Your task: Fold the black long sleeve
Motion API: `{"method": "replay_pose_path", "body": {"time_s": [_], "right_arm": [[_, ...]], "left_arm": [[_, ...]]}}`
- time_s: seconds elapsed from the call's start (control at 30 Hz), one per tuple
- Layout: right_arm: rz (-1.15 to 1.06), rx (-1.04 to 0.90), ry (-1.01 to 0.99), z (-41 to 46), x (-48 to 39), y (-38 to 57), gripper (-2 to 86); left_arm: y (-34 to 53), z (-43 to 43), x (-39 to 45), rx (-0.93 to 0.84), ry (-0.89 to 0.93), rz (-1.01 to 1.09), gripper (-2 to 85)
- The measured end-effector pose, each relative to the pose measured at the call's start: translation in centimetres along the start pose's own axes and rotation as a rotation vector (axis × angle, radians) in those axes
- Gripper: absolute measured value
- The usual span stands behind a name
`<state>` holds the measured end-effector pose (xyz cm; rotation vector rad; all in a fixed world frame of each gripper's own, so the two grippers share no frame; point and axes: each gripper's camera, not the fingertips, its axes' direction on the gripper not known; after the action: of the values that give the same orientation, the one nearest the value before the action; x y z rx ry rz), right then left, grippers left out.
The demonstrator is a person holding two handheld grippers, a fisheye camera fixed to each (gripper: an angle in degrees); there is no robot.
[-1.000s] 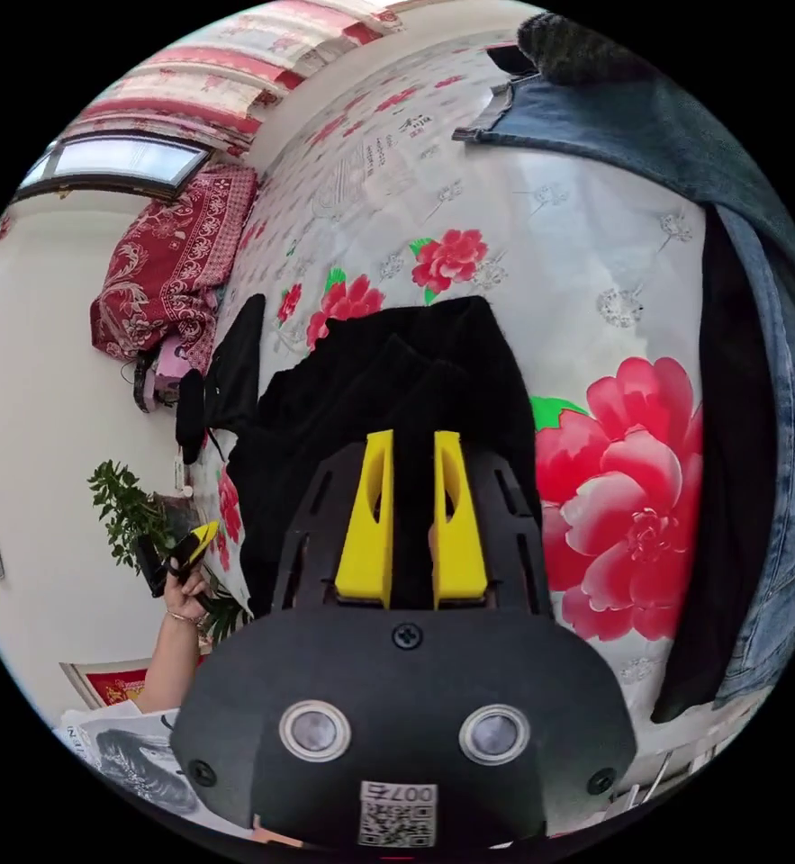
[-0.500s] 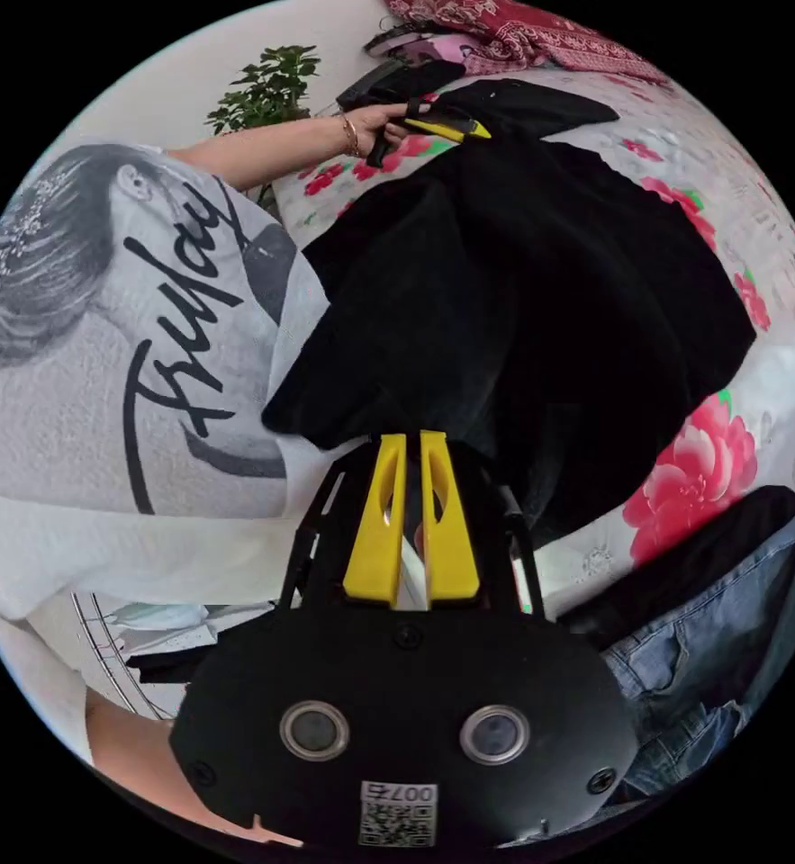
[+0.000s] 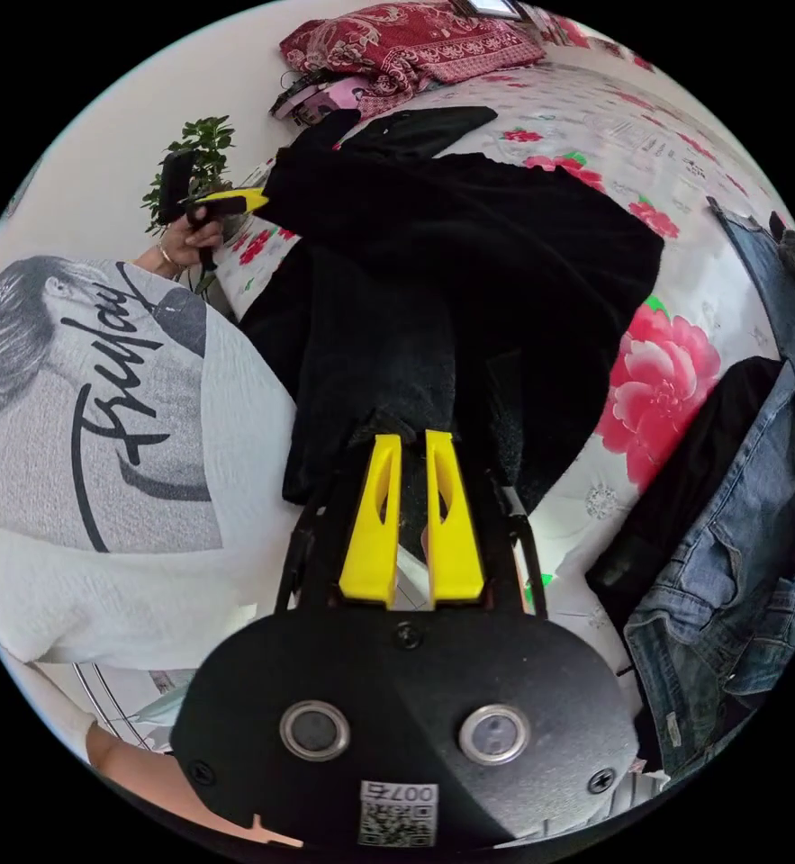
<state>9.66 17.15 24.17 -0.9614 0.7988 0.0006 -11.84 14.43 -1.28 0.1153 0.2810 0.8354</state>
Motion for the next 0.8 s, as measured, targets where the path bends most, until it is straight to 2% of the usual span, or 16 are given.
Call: {"method": "replay_pose_path", "body": {"time_s": [0.07,0.13,0.2,0.27,0.37,0.47,0.57,0.6,0.67,0.8], "right_arm": [[0.049,0.014,0.008,0.1,0.5,0.9,4.1],[0.090,0.027,0.023,0.2,0.8,1.9,4.4],[0.147,0.075,0.042,0.1,1.4,3.3,4.9],[0.184,0.132,0.066,-0.4,1.8,3.8,5.3],[0.191,0.217,0.095,-1.2,1.9,2.6,6.3],[0.184,0.226,0.108,-0.9,2.0,0.3,6.7],[0.200,0.195,0.100,0.3,2.3,-0.5,6.6],[0.219,0.181,0.108,0.9,2.5,-0.2,6.5],[0.241,0.163,0.114,1.6,2.6,0.6,6.2],[0.262,0.147,0.104,2.7,2.6,2.9,5.3]], "left_arm": [[3.5,1.5,0.2,-0.070,0.058,-0.084,-0.4],[6.8,1.7,1.1,-0.043,0.079,-0.143,-0.3],[9.8,1.3,2.3,0.020,0.015,-0.212,0.6],[10.6,0.7,2.6,0.078,-0.041,-0.254,5.7],[8.3,0.9,3.2,0.121,-0.117,-0.222,11.7],[2.7,4.5,5.4,0.049,-0.148,-0.072,13.3],[-1.7,11.1,6.8,-0.095,-0.228,0.017,10.6],[-2.6,13.8,6.3,-0.174,-0.276,0.005,4.0],[-2.7,16.4,5.5,-0.264,-0.342,-0.026,0.0],[0.0,12.7,7.7,-0.191,-0.118,0.073,-0.8]]}}
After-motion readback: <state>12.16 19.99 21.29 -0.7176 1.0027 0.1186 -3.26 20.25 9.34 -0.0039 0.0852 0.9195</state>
